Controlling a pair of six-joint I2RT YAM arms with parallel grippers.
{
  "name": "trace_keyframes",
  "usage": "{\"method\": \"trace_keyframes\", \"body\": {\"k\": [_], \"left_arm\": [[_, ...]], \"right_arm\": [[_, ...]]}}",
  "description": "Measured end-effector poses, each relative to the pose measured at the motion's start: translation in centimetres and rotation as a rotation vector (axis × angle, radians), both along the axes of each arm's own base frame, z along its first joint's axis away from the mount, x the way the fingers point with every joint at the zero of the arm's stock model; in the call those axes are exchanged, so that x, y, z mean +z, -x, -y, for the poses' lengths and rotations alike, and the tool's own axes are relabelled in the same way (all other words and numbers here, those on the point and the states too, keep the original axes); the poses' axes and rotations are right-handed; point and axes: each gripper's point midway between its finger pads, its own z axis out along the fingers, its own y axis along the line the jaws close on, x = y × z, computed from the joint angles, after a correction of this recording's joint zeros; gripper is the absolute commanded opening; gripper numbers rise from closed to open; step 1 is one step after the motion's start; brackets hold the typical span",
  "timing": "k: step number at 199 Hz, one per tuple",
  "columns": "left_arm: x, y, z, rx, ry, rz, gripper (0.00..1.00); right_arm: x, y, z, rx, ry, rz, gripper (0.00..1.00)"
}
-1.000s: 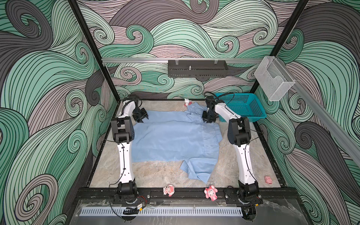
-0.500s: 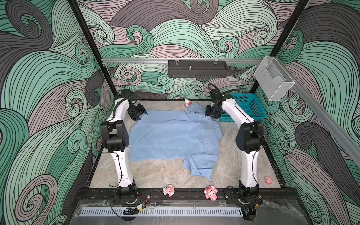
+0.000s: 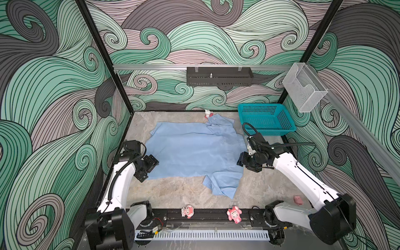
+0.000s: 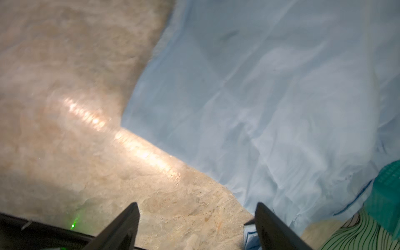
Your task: Fold and stack the long sleeve shirts
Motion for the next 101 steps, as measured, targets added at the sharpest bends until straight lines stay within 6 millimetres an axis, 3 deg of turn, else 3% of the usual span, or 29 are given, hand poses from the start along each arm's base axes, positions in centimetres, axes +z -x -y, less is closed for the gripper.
{"method": "trace_keyframes", "body": {"k": [20,52,101], "left_arm": [[0.1,1.4,-1.2,0.090,-0.041,0.034,0.98],[-0.5,1.5,-2.2,0.162,-0.053,0.004,0.96],[-5.7,2.7,-2.0,0.234,-0.001,-0.183,0.88]], "right_arm": [[-0.5,1.9,0.2,-0.028,-0.040,-0.003,0.62],[-1.4,3.4,0.3,-0.061,-0.072,-0.029,0.63],[-1.3,3.4,0.1,-0.065,-0.087,-0.032,0.63]]}}
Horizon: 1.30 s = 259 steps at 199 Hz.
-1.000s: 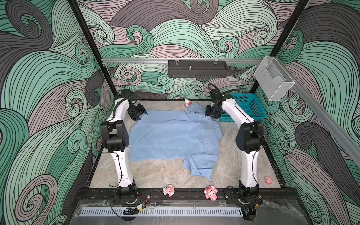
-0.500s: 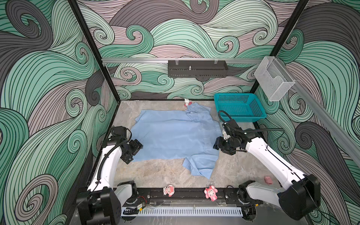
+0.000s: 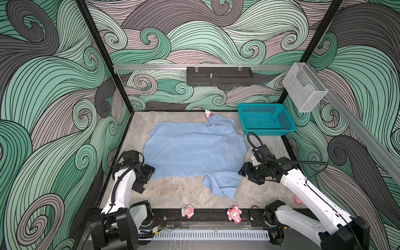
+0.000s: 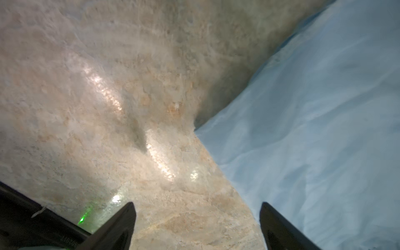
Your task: Fold and stack the long sleeve shirts
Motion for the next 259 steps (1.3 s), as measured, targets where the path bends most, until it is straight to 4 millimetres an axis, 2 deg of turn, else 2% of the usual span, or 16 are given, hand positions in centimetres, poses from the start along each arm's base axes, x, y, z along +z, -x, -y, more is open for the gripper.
{"method": "trace_keyframes", "body": {"k": [33,57,70,88,104,127,169,210,235,259], "left_arm": [[-1.6,-1.0,-0.4,0.028,0.016,-0.051,0.75],[-3.0,-2.1,-0.7,0.040,0.030,-0.078,0.57],[-3.5,-2.7,-0.8,0.043,0.038,-0.089,0.42],[-3.5,-4.0,-1.1,0.057,0.041,-0.061,0.17],[-3.6,-4.5,-1.3,0.052,0.036,-0.038,0.00],[-3.3,-4.7,-1.6,0.048,0.028,-0.017,0.00],[-0.8,-5.3,-1.7,0.025,0.012,0.073,0.00],[-0.2,-5.5,-1.2,0.004,0.041,0.090,0.00],[-0.1,-5.5,-0.9,-0.006,0.058,0.093,0.00],[0.4,-5.6,-0.7,-0.012,0.072,0.099,0.00]], "right_arm": [[-0.3,-0.1,0.0,0.007,0.008,-0.011,0.63],[-0.6,-0.1,-0.1,0.013,0.015,-0.022,0.63],[-0.8,-0.1,-0.1,0.017,0.018,-0.027,0.63],[-0.7,-0.2,-0.1,0.021,0.016,-0.026,0.63],[-0.5,-0.2,-0.3,0.023,0.009,-0.026,0.63],[-0.3,0.0,-0.5,0.029,-0.007,-0.027,0.64],[0.1,0.9,-1.3,0.050,-0.040,-0.030,0.65],[-2.2,3.2,-2.8,0.091,-0.046,-0.118,0.64],[-3.7,4.1,-3.2,0.089,-0.042,-0.162,0.53],[-4.2,3.7,-4.0,0.071,-0.055,-0.175,0.22]]}}
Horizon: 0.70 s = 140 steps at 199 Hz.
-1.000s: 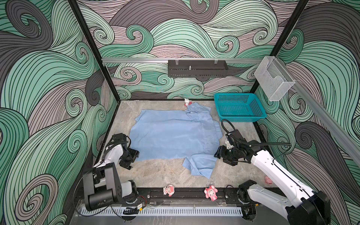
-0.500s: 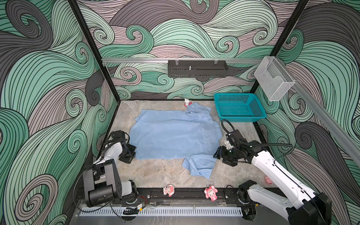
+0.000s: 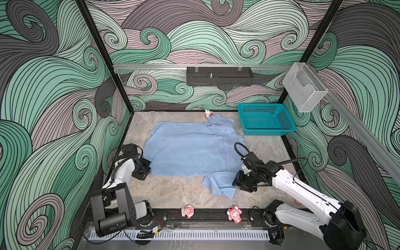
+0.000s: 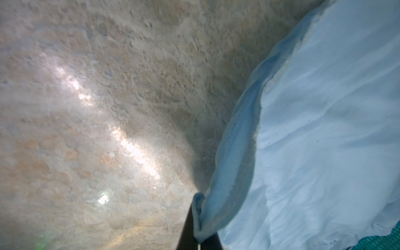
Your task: Fold and stack the long sleeve shirts
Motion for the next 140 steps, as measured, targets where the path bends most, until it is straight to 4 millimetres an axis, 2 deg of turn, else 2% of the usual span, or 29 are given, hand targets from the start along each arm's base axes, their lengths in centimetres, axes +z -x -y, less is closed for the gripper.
{"method": "trace_keyframes", "body": {"k": [17,42,73,95,115,140], "left_arm": [[0.8,-0.5,-0.2,-0.002,0.003,0.021,0.00],[2.0,-1.1,-0.5,-0.001,0.012,0.054,0.00],[3.6,-2.0,-0.7,-0.015,0.021,0.091,0.00],[5.2,-3.4,-0.8,-0.032,0.029,0.134,0.00],[5.9,-4.8,-0.8,-0.044,0.048,0.153,0.00],[5.8,-6.4,-1.0,-0.051,0.076,0.140,0.00]], "right_arm": [[-0.2,-0.4,-0.5,-0.005,-0.013,-0.001,0.00],[0.8,-1.0,-0.7,-0.016,-0.025,0.029,0.00],[4.7,-3.0,-1.3,-0.023,-0.064,0.118,0.00],[7.1,-4.7,-1.4,-0.035,-0.082,0.171,0.00],[7.8,-6.4,-1.0,-0.058,-0.070,0.180,0.00],[7.7,-8.6,-0.4,-0.079,-0.039,0.163,0.00]]}}
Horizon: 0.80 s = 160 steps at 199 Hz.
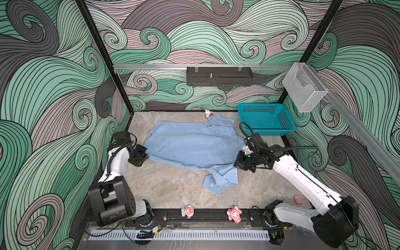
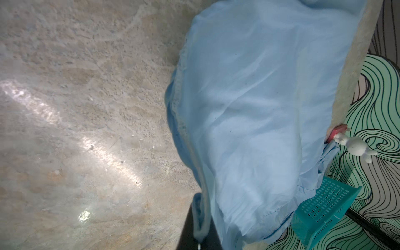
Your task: Fold and stack the long sleeve shirts
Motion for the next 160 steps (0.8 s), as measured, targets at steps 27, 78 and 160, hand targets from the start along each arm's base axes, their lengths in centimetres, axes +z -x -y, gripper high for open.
{"method": "trace_keyframes", "body": {"k": [27,78,160], "left_arm": [[-0.8,-1.8,-0.3,-0.006,0.030,-0.028,0.00],[-2.9,-4.8,0.1,-0.041,0.058,-0.075,0.00],[-6.2,-8.0,-0.3,-0.053,0.068,-0.135,0.14]], "right_arm": [[-0.1,-2.7,0.5,-0.017,0.023,-0.009,0.00],[-1.8,-7.0,0.7,-0.032,0.059,-0.040,0.00],[-5.3,-12.8,0.8,-0.064,0.091,-0.091,0.00]]}}
